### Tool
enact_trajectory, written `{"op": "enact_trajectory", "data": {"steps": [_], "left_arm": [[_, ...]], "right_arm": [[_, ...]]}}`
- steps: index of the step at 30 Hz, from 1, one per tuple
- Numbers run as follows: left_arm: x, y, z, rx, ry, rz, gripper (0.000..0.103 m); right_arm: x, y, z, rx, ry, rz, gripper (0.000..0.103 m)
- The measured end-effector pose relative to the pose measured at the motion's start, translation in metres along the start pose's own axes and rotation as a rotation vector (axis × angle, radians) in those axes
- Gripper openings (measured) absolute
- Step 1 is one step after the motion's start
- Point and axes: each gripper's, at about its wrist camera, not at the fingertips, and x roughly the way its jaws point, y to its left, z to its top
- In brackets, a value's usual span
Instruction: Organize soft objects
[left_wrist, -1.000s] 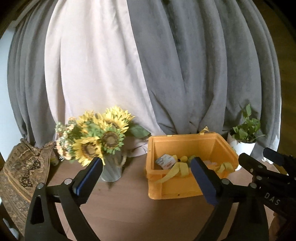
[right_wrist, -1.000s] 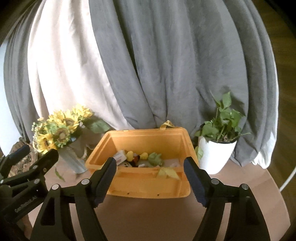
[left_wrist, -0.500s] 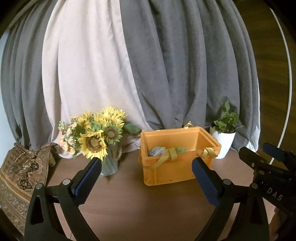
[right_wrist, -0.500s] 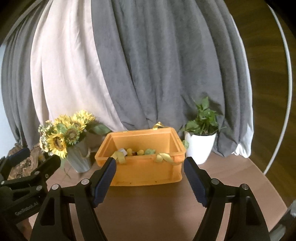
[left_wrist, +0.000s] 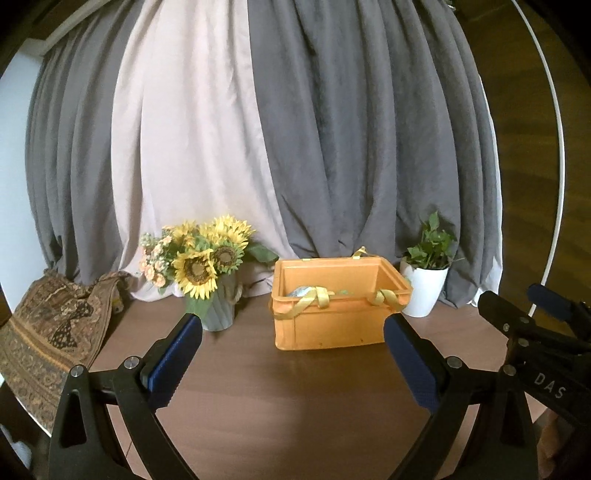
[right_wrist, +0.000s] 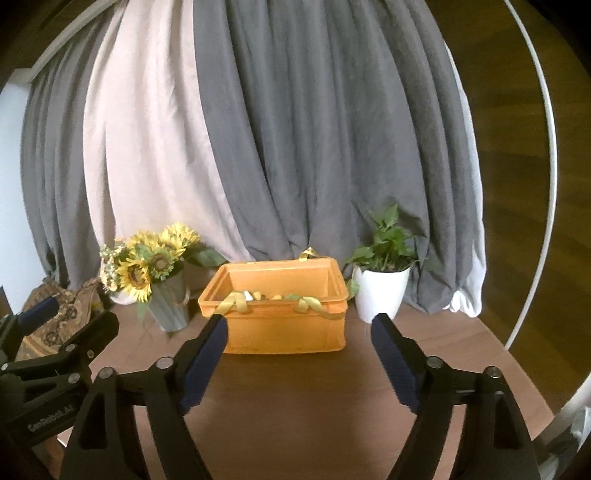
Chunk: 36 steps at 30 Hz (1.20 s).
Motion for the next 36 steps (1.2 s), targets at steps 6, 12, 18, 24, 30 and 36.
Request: {"op": "enact_trajectory", "data": {"steps": [6,12,18,24,30,36], "left_arm": [[-0.037,-0.006,-0.013,-0.001,-0.016,0.037,0.103],[-0.069,-0.010,-0.023,0.002,-0.017,0.056,0.103],[-0.095,-0.015,-0.031,0.006,-0.023,0.075,0.103],[-0.114,-0.020,-0.038,0.012,-0.032,0.087,0.103],[-0.127,-0.024,-0.043,0.016,-0.036,0.090,0.103],[-0.134,-0.027,-0.045,0.014,-0.036,0.082,0.103]], "right_arm": [[-0.033,-0.011,-0.010,-0.010,-0.009,0.024,0.082],[-0.062,-0.016,-0.022,-0.018,-0.020,0.040,0.082],[-0.088,-0.020,-0.032,-0.015,-0.032,0.055,0.084],[-0.107,-0.026,-0.041,-0.007,-0.034,0.063,0.085],[-0.118,-0.028,-0.046,-0.012,-0.030,0.064,0.085],[-0.126,-0.030,-0.050,-0.005,-0.026,0.060,0.085]]}}
